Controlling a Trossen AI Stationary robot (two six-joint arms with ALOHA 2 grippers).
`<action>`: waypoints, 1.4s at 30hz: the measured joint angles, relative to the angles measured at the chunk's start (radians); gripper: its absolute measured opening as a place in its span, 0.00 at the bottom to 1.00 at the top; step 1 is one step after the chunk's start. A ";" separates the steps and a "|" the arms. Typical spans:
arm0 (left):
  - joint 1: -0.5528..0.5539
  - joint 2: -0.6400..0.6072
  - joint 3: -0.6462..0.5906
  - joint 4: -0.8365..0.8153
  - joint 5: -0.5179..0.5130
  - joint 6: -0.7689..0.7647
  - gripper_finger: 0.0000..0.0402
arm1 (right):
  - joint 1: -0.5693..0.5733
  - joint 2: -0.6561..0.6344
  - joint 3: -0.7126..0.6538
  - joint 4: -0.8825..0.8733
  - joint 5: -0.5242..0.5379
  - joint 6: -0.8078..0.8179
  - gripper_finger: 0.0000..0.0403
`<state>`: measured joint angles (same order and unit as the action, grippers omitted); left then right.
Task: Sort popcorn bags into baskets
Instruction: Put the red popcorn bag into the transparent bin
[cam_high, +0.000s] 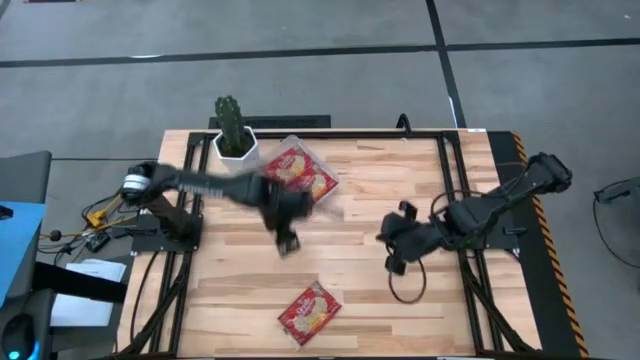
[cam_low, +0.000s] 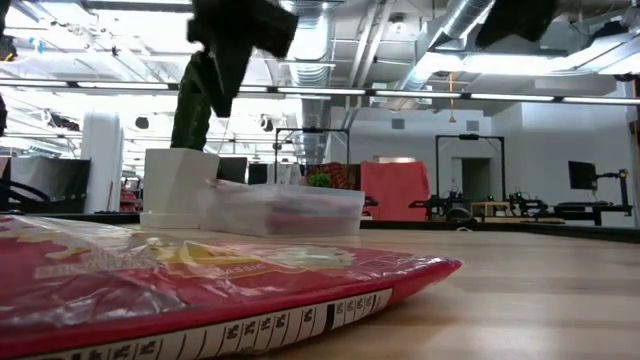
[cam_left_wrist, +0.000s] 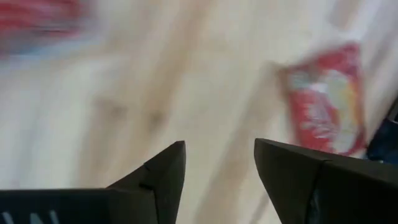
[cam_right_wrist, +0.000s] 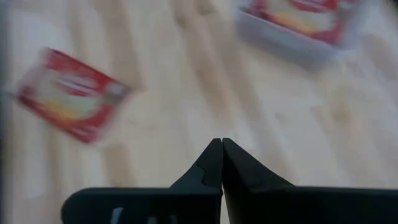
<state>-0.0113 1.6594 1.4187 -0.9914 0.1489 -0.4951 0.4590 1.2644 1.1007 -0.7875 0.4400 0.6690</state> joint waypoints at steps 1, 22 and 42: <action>-0.059 -0.003 -0.031 0.061 -0.015 -0.047 0.44 | 0.021 0.003 -0.017 0.059 -0.004 0.016 0.04; -0.534 0.020 -0.658 1.170 -0.251 -0.826 0.51 | 0.102 0.470 -0.047 0.774 -0.238 0.054 0.03; -0.533 0.230 -0.646 1.497 -0.201 -0.962 0.51 | 0.012 0.798 0.046 0.934 -0.436 -0.076 0.04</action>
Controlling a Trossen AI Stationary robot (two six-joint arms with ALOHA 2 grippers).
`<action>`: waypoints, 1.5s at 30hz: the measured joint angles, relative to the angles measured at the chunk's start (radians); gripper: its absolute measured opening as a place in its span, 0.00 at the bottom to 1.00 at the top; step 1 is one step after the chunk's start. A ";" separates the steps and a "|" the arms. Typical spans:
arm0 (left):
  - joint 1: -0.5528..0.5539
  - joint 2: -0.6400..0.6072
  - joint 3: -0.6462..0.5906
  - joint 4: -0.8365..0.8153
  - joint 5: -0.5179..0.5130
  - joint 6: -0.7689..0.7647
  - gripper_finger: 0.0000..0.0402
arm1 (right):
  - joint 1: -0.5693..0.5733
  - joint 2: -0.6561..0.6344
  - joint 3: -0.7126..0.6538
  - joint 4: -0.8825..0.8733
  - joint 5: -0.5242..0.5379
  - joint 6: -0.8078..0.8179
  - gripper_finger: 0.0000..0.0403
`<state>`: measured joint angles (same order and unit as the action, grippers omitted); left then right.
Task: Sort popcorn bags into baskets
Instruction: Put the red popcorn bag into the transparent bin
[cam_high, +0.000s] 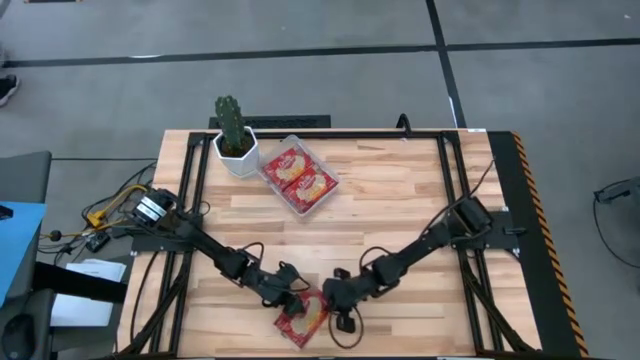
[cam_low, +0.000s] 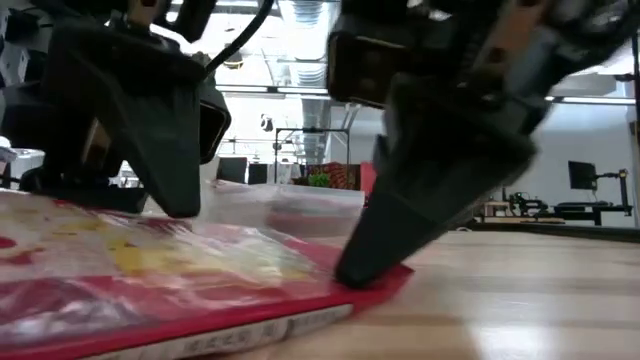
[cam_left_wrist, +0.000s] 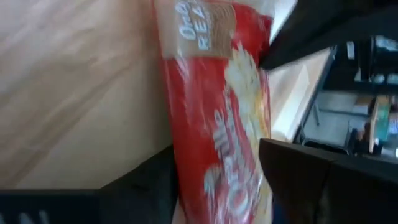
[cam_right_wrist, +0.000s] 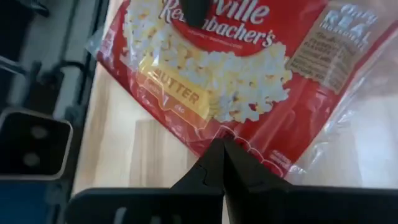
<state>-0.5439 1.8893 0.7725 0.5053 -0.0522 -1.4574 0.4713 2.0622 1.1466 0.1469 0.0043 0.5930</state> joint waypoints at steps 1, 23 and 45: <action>0.002 0.001 0.005 -0.010 -0.007 -0.008 0.48 | -0.014 0.003 0.005 0.002 -0.017 -0.008 0.03; 0.249 -0.228 0.067 -0.144 0.101 0.092 0.02 | -0.104 -0.630 0.004 -0.739 0.236 -0.258 0.05; 1.026 -0.443 0.469 -1.097 0.244 1.015 0.01 | -0.233 -0.829 0.004 -0.964 0.412 -0.349 0.04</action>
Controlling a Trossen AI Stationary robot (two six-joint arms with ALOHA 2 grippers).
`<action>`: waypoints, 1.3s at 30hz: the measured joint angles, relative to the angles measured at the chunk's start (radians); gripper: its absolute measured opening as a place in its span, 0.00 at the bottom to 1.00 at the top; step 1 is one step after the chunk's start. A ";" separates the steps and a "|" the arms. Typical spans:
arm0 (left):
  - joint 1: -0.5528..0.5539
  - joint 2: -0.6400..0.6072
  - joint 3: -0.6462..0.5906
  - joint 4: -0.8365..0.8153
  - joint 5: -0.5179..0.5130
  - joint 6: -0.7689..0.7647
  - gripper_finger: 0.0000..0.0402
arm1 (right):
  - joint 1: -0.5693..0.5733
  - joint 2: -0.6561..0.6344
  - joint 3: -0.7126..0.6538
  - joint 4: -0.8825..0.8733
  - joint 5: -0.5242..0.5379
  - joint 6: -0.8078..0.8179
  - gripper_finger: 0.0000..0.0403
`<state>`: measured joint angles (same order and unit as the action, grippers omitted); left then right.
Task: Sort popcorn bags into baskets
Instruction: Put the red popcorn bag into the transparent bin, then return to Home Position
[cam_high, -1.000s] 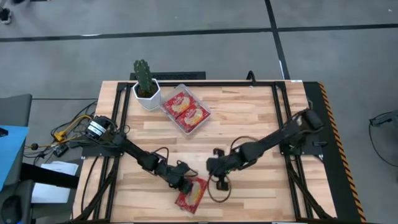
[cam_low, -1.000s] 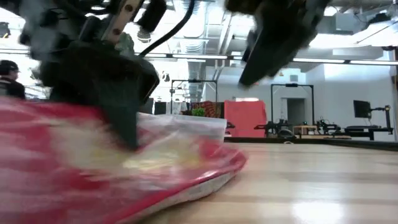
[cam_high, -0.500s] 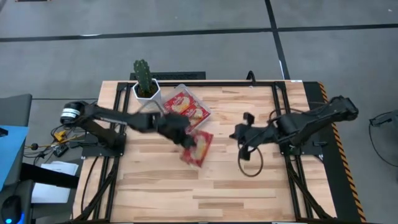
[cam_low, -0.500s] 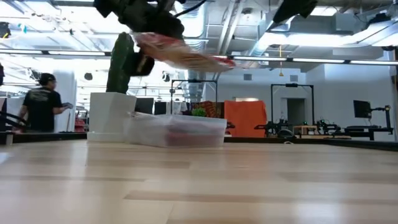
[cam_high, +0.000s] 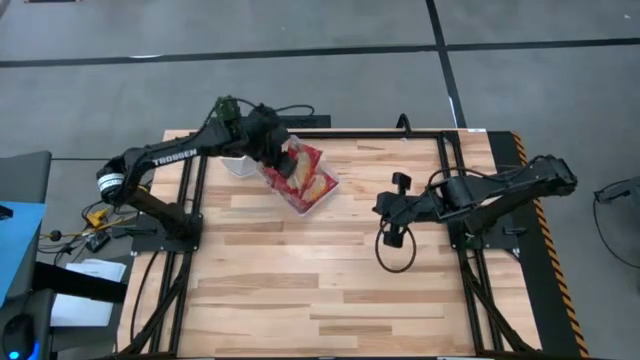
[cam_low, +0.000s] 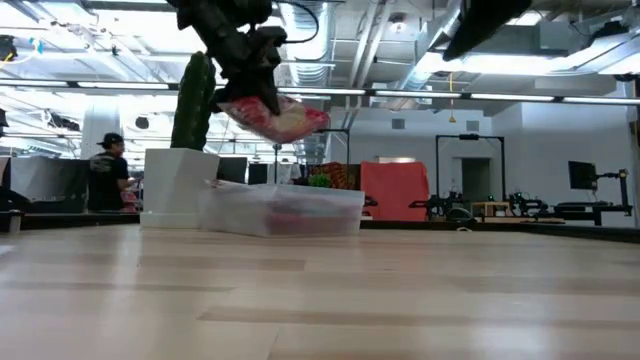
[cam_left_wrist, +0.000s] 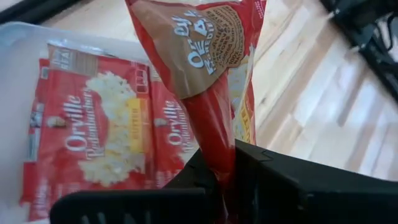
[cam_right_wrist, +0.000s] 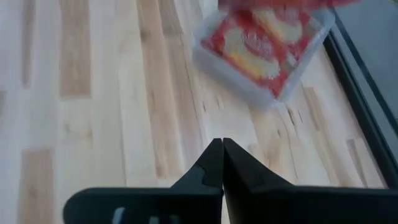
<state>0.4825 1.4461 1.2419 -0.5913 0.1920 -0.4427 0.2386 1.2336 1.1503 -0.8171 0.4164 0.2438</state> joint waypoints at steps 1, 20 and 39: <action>0.013 0.010 0.000 -0.001 0.006 0.023 0.01 | 0.000 0.002 0.000 -0.013 -0.002 -0.006 0.04; 0.037 0.226 -0.001 0.046 0.110 0.179 0.09 | 0.001 0.017 0.000 -0.021 -0.003 -0.008 0.04; 0.024 0.225 0.190 -0.090 0.018 0.198 0.48 | 0.002 0.017 0.000 0.011 -0.004 -0.006 0.05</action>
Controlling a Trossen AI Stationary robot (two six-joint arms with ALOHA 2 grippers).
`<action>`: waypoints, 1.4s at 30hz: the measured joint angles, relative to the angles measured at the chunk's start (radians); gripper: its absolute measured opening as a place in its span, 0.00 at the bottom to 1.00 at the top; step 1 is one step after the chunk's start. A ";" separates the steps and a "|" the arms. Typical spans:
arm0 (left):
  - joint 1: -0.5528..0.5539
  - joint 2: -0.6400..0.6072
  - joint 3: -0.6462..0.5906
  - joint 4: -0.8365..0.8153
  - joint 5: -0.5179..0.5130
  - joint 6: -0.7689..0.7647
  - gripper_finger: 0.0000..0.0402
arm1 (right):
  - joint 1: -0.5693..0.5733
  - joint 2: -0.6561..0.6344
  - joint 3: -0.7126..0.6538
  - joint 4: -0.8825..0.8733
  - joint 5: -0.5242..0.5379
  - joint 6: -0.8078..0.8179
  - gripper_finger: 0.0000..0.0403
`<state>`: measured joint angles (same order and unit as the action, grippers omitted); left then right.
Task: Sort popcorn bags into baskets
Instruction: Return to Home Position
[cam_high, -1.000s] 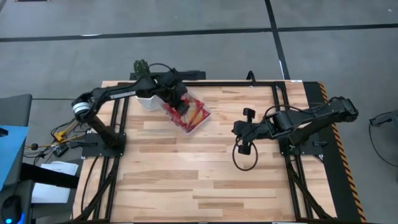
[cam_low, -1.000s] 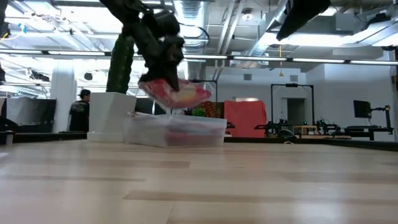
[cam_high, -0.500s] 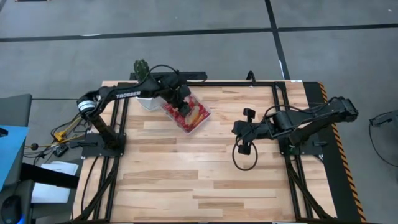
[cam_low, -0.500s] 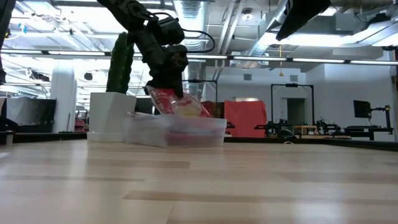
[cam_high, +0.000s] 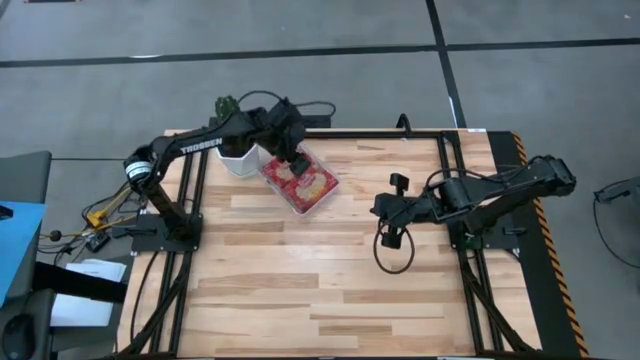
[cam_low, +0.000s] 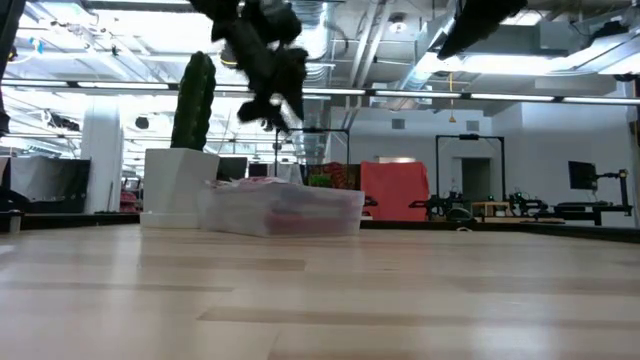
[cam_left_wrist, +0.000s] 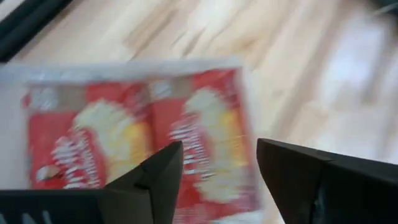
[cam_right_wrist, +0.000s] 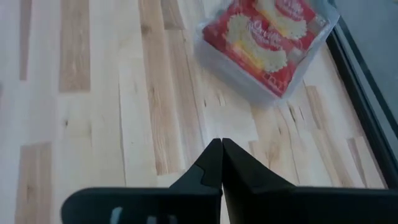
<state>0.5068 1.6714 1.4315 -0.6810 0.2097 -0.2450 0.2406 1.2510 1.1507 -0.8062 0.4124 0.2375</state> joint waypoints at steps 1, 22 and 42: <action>-0.001 0.000 0.038 -0.021 0.026 -0.005 0.48 | 0.003 -0.005 0.000 0.022 0.000 0.000 0.05; -0.385 -0.029 0.842 -0.623 -0.411 -0.101 0.47 | 0.053 -0.234 0.132 -0.053 -0.057 -0.048 0.08; -0.884 -0.757 -0.415 0.454 -0.800 0.004 0.47 | 0.018 -0.947 -0.339 0.237 0.105 -0.037 0.08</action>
<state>-0.3773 0.9147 1.0164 -0.2273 -0.5900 -0.2409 0.2588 0.3042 0.8122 -0.5689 0.5173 0.2009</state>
